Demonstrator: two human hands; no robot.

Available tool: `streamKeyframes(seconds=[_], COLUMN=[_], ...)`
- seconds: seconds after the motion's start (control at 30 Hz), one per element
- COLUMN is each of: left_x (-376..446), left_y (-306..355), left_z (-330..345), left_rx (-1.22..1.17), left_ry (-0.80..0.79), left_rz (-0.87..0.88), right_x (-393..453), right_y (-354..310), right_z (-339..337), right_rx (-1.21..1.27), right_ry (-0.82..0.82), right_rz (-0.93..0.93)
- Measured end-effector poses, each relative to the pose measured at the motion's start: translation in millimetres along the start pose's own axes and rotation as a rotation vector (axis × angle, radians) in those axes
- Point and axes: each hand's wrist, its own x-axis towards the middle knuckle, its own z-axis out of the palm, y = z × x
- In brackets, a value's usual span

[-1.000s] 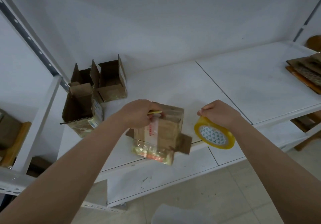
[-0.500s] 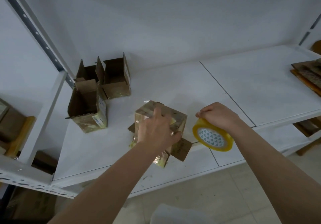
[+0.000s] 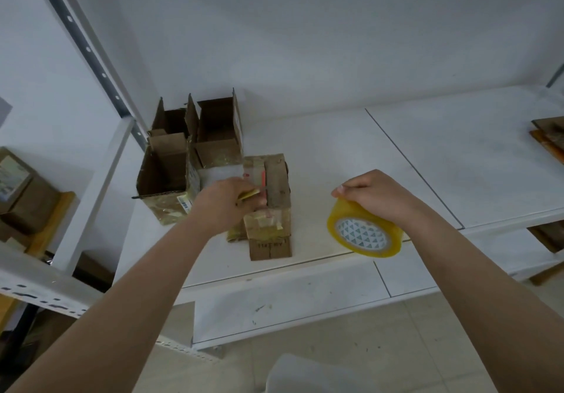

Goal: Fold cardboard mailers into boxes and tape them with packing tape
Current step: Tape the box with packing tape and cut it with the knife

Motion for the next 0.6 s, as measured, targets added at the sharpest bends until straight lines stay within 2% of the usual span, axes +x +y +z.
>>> streamKeyframes(seconds=[0.13,0.27,0.47,0.6], left_x=[1,2,4,3], left_y=[13,26,42,54], left_z=[-4,-9,-8,0], left_rx=[0.143,0.164,-0.041,-0.377], left_ry=[0.085,0.117,0.171,0.227], left_rz=[-0.07,-0.091,-0.087,-0.098], right_x=[-2,-4,-6,-7], right_y=[-13,-20,-29,-35], right_z=[-2,-2,1,4], right_rx=[0.08,0.113,0.118,0.102], right_ry=[-0.029,-0.054,-0.063,-0.077], right_rz=[-0.067,-0.104,-0.119,-0.124])
